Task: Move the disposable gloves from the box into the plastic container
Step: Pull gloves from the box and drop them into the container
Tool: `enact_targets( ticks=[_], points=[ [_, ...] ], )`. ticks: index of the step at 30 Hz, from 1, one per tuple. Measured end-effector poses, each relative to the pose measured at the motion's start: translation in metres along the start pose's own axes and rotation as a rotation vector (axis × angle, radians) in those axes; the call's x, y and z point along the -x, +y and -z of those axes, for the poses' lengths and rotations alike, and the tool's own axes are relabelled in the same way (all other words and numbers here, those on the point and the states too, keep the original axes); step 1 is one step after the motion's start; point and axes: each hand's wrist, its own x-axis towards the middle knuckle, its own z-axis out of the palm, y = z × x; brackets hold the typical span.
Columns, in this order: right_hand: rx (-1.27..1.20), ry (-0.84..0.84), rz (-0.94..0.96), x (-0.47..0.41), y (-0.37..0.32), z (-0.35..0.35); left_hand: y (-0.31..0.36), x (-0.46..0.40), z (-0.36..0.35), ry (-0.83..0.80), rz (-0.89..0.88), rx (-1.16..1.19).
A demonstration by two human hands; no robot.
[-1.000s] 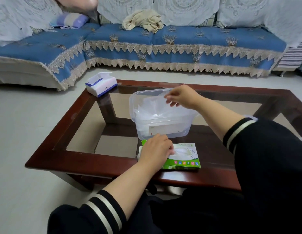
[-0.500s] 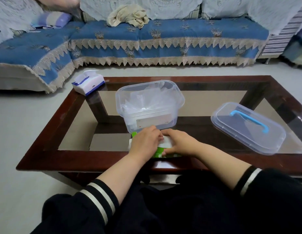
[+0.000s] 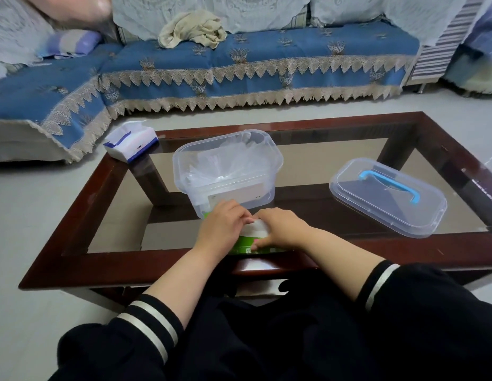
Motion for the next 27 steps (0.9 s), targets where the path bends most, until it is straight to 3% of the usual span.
enact_targets(
  ticks=[4, 8, 15, 27],
  points=[
    [0.004, 0.012, 0.010, -0.001, 0.001, -0.002, -0.014, 0.002, 0.002, -0.223, 0.209, 0.059],
    [0.001, 0.006, 0.006, -0.002, 0.001, -0.002, -0.010, 0.001, 0.005, -0.137, 0.275, 0.137],
    [0.008, -0.001, -0.012, 0.000, 0.002, 0.000, 0.004, 0.002, 0.001, 0.009, 0.036, 0.130],
    [0.084, 0.008, 0.011, -0.005, 0.005, -0.003, 0.011, -0.002, 0.017, 0.137, -0.159, 0.047]
  ],
)
